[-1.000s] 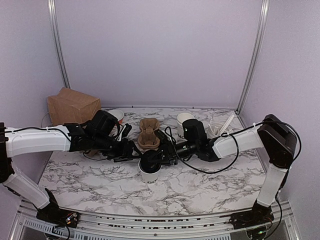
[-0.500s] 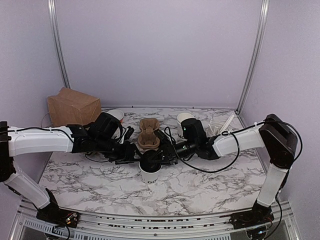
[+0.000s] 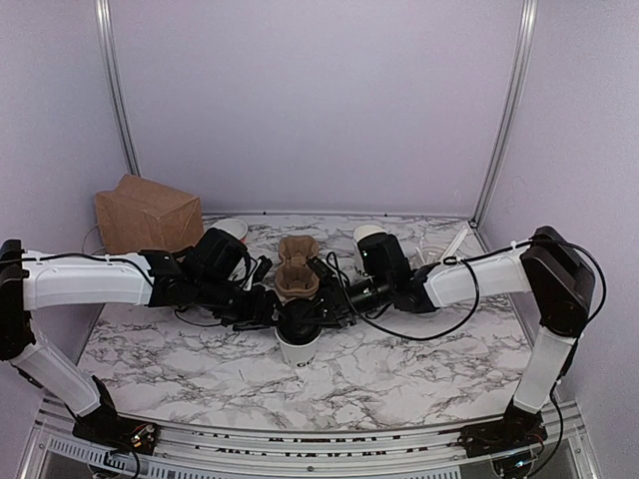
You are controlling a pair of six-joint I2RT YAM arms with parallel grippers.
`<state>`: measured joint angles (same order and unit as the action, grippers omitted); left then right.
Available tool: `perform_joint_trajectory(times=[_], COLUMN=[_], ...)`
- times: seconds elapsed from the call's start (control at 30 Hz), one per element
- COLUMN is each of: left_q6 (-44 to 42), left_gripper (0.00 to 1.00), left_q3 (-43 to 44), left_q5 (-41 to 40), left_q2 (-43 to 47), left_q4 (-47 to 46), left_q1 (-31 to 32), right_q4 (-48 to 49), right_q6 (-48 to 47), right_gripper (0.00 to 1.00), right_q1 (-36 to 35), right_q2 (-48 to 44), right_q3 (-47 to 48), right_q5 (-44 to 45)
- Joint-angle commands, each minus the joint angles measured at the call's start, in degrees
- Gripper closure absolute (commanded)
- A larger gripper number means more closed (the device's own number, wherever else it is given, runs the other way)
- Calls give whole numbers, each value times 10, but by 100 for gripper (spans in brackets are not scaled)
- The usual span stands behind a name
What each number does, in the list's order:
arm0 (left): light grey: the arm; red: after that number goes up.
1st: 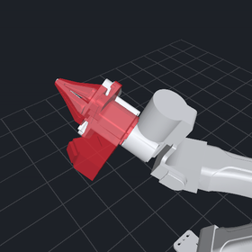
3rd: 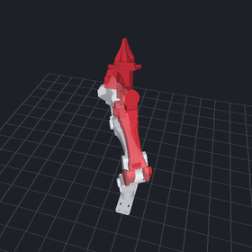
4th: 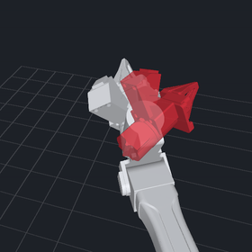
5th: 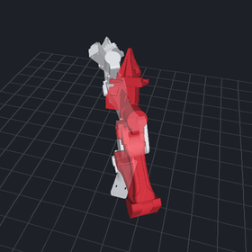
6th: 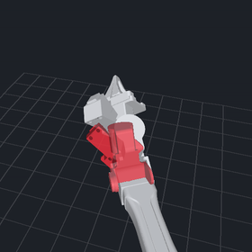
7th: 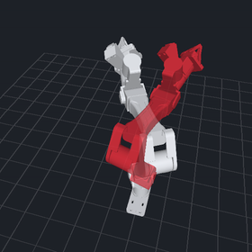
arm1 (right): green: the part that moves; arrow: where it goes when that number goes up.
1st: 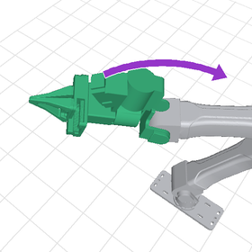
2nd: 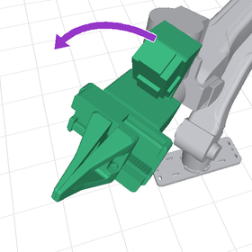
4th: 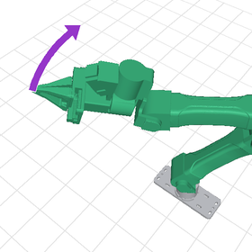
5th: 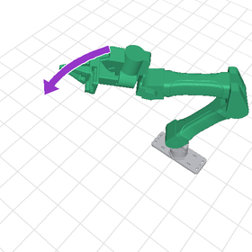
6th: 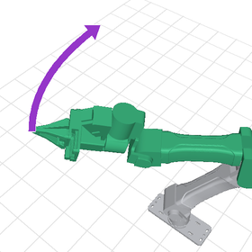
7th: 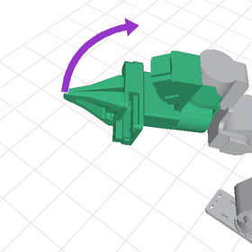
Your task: Pack the takeout coffee
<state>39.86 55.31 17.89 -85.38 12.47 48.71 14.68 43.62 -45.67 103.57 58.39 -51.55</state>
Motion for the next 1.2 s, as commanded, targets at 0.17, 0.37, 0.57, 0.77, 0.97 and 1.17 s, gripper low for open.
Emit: perform_joint_trajectory(times=[0.17,0.37,0.57,0.77,0.97,1.17], left_q6=[-4,-6,-7,-7,-8,-9], left_gripper=[41,41,41,41,41,41], left_q3=[12,12,14,15,19,22], left_q5=[-12,-14,-13,-13,-11,-10], left_q2=[-6,-9,-10,-11,-13,-14], left_q4=[-9,-9,-9,-9,-9,-9], left_q1=[6,8,8,9,9,9], right_q4=[-87,-149,-189,-235,-276,-307], right_q6=[-50,-88,-113,-142,-170,-191], right_gripper=[70,66,66,65,65,64], right_q1=[3,-4,-6,-7,-12,-18], right_q2=[-25,-31,-33,-37,-37,-34], right_q3=[45,75,86,100,117,134], right_q5=[36,62,80,105,137,162])
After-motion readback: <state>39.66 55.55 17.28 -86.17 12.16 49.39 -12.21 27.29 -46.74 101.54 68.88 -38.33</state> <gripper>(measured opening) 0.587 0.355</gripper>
